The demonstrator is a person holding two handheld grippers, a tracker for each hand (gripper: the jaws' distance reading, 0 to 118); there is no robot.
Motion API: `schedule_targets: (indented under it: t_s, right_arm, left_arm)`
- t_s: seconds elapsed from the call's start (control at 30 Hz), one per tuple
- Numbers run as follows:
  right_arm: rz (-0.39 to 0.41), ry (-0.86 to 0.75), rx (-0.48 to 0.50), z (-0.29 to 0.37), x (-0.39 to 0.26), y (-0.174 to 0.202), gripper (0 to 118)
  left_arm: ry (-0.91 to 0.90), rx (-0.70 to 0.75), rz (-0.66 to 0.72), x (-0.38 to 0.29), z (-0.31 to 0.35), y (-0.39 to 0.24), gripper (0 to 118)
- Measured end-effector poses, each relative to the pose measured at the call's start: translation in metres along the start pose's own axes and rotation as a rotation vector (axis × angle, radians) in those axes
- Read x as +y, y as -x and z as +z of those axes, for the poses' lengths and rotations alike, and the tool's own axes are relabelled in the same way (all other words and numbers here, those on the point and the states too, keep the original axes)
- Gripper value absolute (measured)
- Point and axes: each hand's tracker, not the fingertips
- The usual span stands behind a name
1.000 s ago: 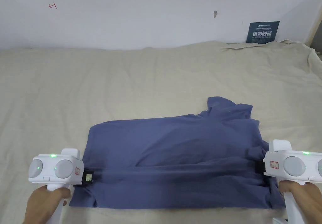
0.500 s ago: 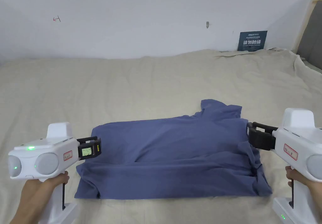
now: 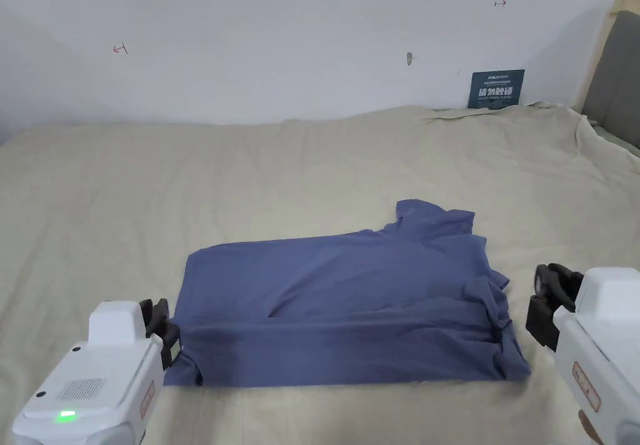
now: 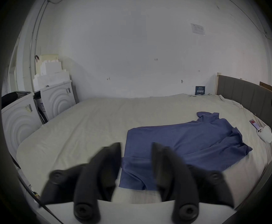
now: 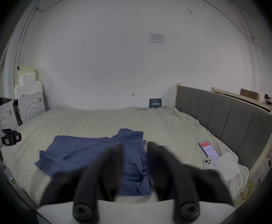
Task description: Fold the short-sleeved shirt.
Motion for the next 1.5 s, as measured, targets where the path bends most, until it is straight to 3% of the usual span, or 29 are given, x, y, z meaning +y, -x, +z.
schedule_targets:
  t_s: [0.03,0.13,0.33,0.6,0.67,0.7,0.73,0.8,0.97,1.17,1.3,1.37,1.5]
  right_arm:
    - [-0.001,-0.007,-0.004,0.002,-0.002,-0.001,3]
    - [0.004,-0.004,0.006,0.0,-0.006,-0.006,0]
    - [0.005,0.006,0.011,-0.006,-0.002,-0.009,0]
    - [-0.005,0.037,0.016,-0.019,-0.003,-0.013,0]
    - [-0.005,0.045,0.012,-0.022,-0.004,-0.012,0]
    - [-0.006,0.051,0.013,-0.024,-0.004,-0.013,0]
    - [-0.008,0.055,0.013,-0.026,-0.005,-0.014,0]
    - [-0.017,0.067,0.013,-0.028,-0.007,-0.015,0]
    - [-0.025,0.093,0.005,-0.039,-0.01,-0.015,0]
    - [-0.043,0.121,0.005,-0.046,-0.012,-0.016,0]
    - [-0.048,0.132,0.002,-0.047,-0.012,-0.016,0]
    - [-0.049,0.136,0.002,-0.047,-0.012,-0.017,0]
    - [-0.056,0.154,0.004,-0.051,-0.011,-0.022,0]
  left_arm:
    - [-0.003,-0.007,-0.004,0.0,0.003,-0.001,1]
    - [0.008,-0.046,0.058,0.0,0.004,0.005,0]
    - [0.073,-0.041,0.034,0.003,-0.012,0.01,0]
    - [0.426,-0.066,0.078,0.005,-0.071,0.024,1]
    - [0.5,-0.073,0.09,0.0,-0.088,0.029,17]
    - [0.531,-0.068,0.1,-0.005,-0.102,0.034,32]
    - [0.577,-0.062,0.098,-0.008,-0.11,0.036,60]
    - [0.644,-0.066,0.096,-0.017,-0.129,0.038,83]
    - [0.78,-0.038,0.05,-0.041,-0.161,0.037,88]
    - [0.832,-0.026,0.043,-0.057,-0.183,0.032,84]
    - [0.85,-0.061,0.083,-0.06,-0.185,0.03,51]
    - [0.838,-0.075,0.081,-0.054,-0.183,0.029,15]
    - [0.834,-0.123,0.109,-0.047,-0.181,0.031,8]
